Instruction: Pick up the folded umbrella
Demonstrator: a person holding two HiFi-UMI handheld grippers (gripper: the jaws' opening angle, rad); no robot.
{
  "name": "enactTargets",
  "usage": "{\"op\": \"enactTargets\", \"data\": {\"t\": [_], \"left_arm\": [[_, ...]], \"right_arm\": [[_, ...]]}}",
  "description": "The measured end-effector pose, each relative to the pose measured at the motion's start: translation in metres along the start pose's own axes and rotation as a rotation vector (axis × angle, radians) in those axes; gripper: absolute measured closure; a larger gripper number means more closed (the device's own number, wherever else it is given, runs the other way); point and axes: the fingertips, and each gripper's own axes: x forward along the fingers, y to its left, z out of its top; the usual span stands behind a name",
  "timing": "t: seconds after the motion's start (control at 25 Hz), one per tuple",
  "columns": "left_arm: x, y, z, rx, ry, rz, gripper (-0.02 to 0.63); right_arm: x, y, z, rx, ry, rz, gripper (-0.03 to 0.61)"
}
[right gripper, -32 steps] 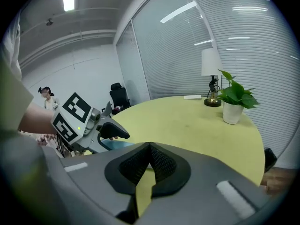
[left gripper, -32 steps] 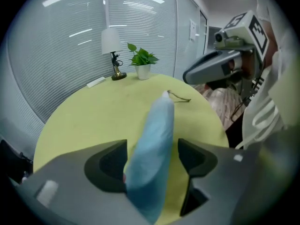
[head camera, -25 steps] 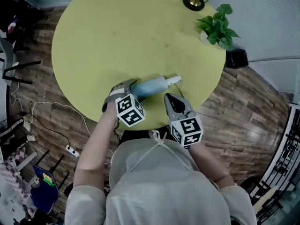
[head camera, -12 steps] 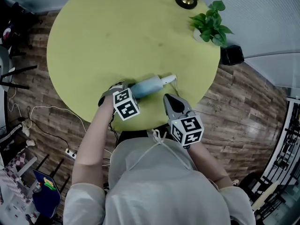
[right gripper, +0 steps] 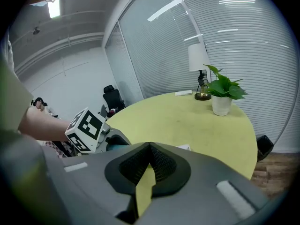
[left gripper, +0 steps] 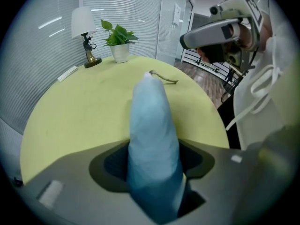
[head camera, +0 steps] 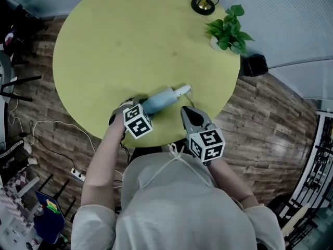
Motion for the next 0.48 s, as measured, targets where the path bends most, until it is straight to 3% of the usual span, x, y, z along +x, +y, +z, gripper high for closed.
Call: {"op": "enactTargets", "data": {"t": [0.28,0.48], "left_arm": [[-0.014,0.001,0.002,0.002,-0.060,0.133,0.325],[-0.045,0.015,0.023,-0.069,-0.171,0.243,0.325]], "right_arm": [[-0.007,-0.009,0.005,-0.041,-0.002,-0.019,0.578],[-0.010,-0.009,0.013,-0.050,-0.020,-0.004,0.578]]}}
